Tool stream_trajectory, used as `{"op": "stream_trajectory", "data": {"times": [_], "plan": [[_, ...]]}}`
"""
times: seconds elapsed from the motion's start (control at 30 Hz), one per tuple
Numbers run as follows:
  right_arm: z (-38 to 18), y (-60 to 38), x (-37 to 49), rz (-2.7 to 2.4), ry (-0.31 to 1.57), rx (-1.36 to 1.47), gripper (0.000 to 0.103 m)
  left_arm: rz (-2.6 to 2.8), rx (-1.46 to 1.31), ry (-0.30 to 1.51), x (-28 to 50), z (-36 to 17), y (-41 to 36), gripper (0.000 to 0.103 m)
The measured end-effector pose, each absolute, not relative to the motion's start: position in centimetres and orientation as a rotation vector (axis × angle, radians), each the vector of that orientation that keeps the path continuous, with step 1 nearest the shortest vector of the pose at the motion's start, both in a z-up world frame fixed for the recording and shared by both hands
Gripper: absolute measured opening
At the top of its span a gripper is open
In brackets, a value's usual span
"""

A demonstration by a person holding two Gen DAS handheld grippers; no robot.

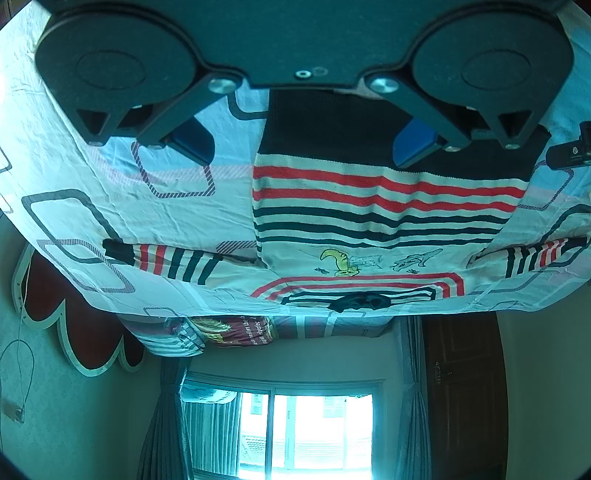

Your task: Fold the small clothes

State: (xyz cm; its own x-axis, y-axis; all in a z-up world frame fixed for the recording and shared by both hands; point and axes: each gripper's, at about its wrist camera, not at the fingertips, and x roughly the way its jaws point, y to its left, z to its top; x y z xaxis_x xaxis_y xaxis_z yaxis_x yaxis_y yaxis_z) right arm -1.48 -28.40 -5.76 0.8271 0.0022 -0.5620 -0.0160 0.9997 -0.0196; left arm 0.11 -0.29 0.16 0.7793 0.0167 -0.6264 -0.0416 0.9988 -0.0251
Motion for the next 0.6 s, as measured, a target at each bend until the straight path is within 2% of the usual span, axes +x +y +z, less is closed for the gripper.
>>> {"op": "stream_trajectory", "data": {"times": [0.6], "plan": [[-5.75, -28.27, -1.5, 0.009, 0.594, -0.025, 0.102, 0.035, -0.024, 0.663, 0.07, -0.09, -0.09, 0.103]]}}
